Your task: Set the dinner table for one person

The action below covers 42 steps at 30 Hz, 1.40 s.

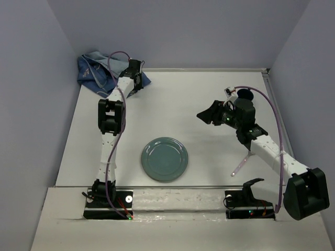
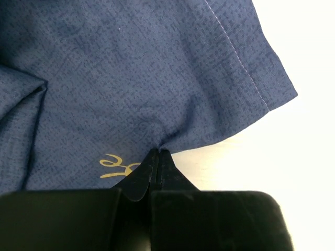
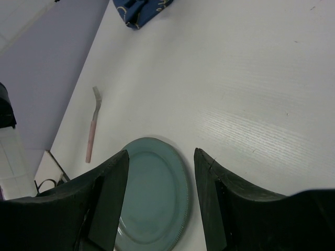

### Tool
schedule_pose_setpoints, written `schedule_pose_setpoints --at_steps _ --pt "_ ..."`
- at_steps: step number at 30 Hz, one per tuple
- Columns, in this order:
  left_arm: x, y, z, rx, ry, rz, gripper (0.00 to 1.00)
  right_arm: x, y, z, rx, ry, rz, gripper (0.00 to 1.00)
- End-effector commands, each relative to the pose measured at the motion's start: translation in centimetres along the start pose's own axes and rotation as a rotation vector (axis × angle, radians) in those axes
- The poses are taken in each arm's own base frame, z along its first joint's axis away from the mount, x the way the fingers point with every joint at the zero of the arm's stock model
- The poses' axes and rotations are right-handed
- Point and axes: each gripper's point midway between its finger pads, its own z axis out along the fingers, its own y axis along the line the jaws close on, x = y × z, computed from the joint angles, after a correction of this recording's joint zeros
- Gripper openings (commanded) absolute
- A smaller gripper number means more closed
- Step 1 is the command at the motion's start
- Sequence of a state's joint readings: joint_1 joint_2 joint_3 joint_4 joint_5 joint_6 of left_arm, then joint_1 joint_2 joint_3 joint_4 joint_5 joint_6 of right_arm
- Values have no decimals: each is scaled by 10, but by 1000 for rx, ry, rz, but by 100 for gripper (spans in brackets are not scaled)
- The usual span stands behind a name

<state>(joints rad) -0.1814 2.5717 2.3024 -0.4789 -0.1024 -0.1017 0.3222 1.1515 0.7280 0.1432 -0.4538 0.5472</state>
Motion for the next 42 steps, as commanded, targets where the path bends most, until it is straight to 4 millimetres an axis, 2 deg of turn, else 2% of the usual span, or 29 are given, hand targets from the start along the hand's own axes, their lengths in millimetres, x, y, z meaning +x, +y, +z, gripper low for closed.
schedule_pose_setpoints --at_steps 1,4,5,7,8,10,11,12,13,15,18,19,20,21,22,25,26,27,28,29,30,31,32,33,35,37,39,40,42 --pt "43 4 7 -18 146 32 0 -19 14 -1 -48 -63 -41 58" --pt "35 -19 -7 78 124 20 0 -16 8 6 -36 -53 -36 58" --pt "23 -44 -25 138 93 32 0 -14 5 9 -31 -50 -30 58" --pt "17 -81 -44 226 59 49 0 -13 -2 17 -17 -46 -16 60" --pt "17 -119 -68 304 43 69 0 -13 -6 22 -9 -43 -3 61" --pt "15 -160 -90 415 7 69 0 -19 -12 27 17 -68 6 65" --pt "18 -178 -101 471 -1 58 0 -21 -14 30 31 -74 14 66" --pt "34 -199 -116 521 27 28 0 -26 -15 32 40 -89 19 67" --pt "33 -216 -124 586 0 10 0 -27 -26 37 83 -98 31 67" --pt "46 -240 -139 656 -1 -36 0 -31 -35 41 124 -114 38 68" --pt "68 -255 -152 698 19 -56 0 -26 -65 52 236 -122 59 67" --pt "66 -266 -166 734 -3 -60 3 -23 -81 56 297 -122 65 67" --pt "67 -269 -171 748 -7 -62 15 -21 -89 58 327 -124 69 67" --pt "76 -267 -171 744 7 -63 46 -18 -98 59 361 -121 73 67" --pt "74 -264 -175 740 -8 -68 59 -17 -106 60 392 -123 74 66" --pt "52 -242 -191 673 -121 -96 79 -8 -140 62 516 -124 92 64" --pt "45 -230 -190 620 -156 -109 79 -7 -147 61 549 -132 96 63" --pt "32 -221 -205 604 -206 -123 79 -7 -155 60 569 -135 113 62" --pt "39 -210 -203 566 -220 -134 79 2 -162 64 583 -113 123 62" --pt "26 -196 -215 525 -283 -161 79 5 -165 67 585 -101 129 61" --pt "29 -186 -215 484 -301 -181 79 8 -168 71 586 -89 133 61" --pt "46 -173 -207 446 -291 -213 79 13 -173 79 589 -67 144 61" --pt "40 -161 -217 420 -335 -248 79 14 -175 82 590 -62 155 61" --pt "65 -148 -205 388 -294 -288 79 10 -176 86 591 -69 154 61" --pt "68 -135 -208 384 -312 -360 77 16 -188 92 625 -53 155 61" --pt "90 -119 -199 369 -279 -455 75 16 -191 97 633 -44 158 61" --pt "96 -103 -198 351 -284 -519 74 17 -196 105 639 -39 171 59" --pt "108 -95 -194 326 -272 -529 73 17 -198 108 643 -39 174 57" --pt "108 -88 -193 295 -293 -542 72 16 -205 116 654 -41 180 54"
